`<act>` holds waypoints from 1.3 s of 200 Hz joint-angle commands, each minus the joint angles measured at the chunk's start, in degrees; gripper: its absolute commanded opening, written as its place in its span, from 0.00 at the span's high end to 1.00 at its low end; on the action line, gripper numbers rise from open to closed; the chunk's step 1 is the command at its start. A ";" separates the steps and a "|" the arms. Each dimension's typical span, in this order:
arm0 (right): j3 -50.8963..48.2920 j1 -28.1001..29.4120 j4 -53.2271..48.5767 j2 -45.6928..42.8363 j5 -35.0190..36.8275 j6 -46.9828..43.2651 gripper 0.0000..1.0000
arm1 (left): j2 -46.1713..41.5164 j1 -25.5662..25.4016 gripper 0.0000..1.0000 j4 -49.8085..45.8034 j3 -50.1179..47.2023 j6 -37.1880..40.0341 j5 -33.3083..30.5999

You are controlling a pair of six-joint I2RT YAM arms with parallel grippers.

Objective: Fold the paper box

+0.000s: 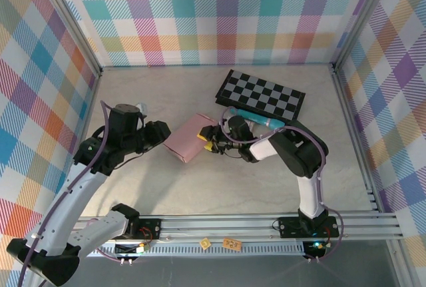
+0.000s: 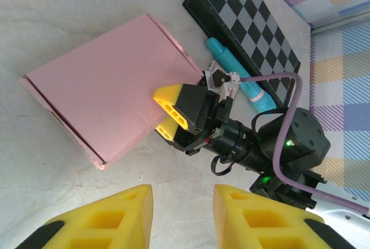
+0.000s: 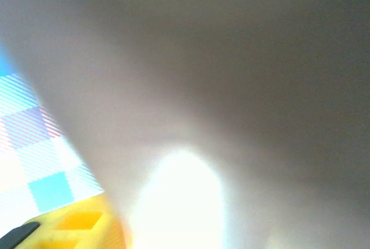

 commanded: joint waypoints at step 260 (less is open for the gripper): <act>0.93 -24.41 -74.53 -67.93 60.60 -68.72 0.01 | 3.86 2.19 0.00 3.61 -2.48 4.09 -33.17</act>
